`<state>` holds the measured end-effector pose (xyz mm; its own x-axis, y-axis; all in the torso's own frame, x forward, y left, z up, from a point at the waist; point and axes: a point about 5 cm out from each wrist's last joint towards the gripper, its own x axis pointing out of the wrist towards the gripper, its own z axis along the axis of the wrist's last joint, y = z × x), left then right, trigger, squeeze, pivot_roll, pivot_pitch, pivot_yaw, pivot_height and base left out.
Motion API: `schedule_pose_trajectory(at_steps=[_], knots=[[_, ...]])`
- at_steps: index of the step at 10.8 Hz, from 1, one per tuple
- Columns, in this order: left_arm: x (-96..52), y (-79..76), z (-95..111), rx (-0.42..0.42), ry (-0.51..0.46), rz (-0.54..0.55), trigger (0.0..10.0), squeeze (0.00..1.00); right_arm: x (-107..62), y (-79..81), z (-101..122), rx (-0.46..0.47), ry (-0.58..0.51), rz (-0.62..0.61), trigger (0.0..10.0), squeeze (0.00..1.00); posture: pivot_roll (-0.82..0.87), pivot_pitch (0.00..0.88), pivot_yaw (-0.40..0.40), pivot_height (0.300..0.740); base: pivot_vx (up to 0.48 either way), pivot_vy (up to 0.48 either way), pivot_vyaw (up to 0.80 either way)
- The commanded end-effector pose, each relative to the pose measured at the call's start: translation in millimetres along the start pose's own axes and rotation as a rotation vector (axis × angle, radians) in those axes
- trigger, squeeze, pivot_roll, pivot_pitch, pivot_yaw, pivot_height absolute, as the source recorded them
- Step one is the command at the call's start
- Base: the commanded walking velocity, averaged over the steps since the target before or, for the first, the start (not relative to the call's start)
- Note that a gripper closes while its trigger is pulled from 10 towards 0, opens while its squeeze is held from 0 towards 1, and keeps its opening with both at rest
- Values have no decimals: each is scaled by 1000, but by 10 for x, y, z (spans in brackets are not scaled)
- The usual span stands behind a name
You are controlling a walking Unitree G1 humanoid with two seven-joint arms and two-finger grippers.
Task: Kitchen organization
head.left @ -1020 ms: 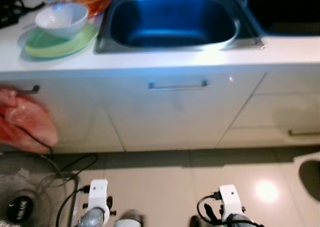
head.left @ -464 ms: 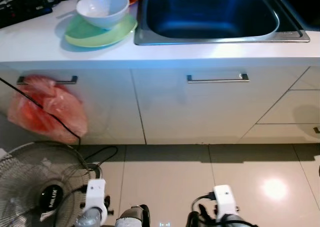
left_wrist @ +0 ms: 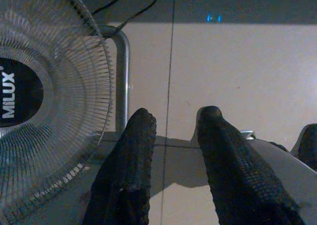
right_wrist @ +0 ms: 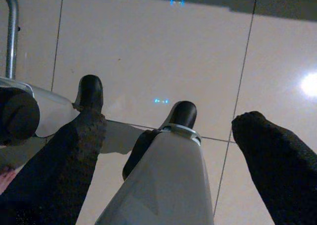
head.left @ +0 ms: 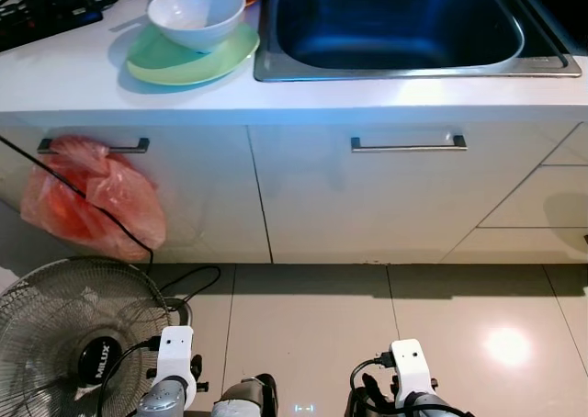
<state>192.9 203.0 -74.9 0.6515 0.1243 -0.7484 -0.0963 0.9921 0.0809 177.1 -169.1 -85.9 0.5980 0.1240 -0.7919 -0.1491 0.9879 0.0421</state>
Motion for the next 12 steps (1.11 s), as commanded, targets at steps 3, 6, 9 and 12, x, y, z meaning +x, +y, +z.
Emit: schedule_pose_trajectory(at_steps=[3,6,9,12], knots=[[-20,30,-90,9,34,10,10000,0,-8,17,-49,4,17,8,10000,0,99,183,62,740,176,0,0],[-18,33,-85,14,34,11,10000,0,-7,26,-57,-1,21,12,10000,0,98,173,63,740,329,0,0],[-15,25,-77,14,33,11,10000,0,-8,24,-57,-3,22,12,10000,0,99,179,60,740,363,0,0],[-17,16,-83,9,34,13,10000,0,-10,15,-61,-2,23,11,10000,0,100,187,58,740,364,0,0]])
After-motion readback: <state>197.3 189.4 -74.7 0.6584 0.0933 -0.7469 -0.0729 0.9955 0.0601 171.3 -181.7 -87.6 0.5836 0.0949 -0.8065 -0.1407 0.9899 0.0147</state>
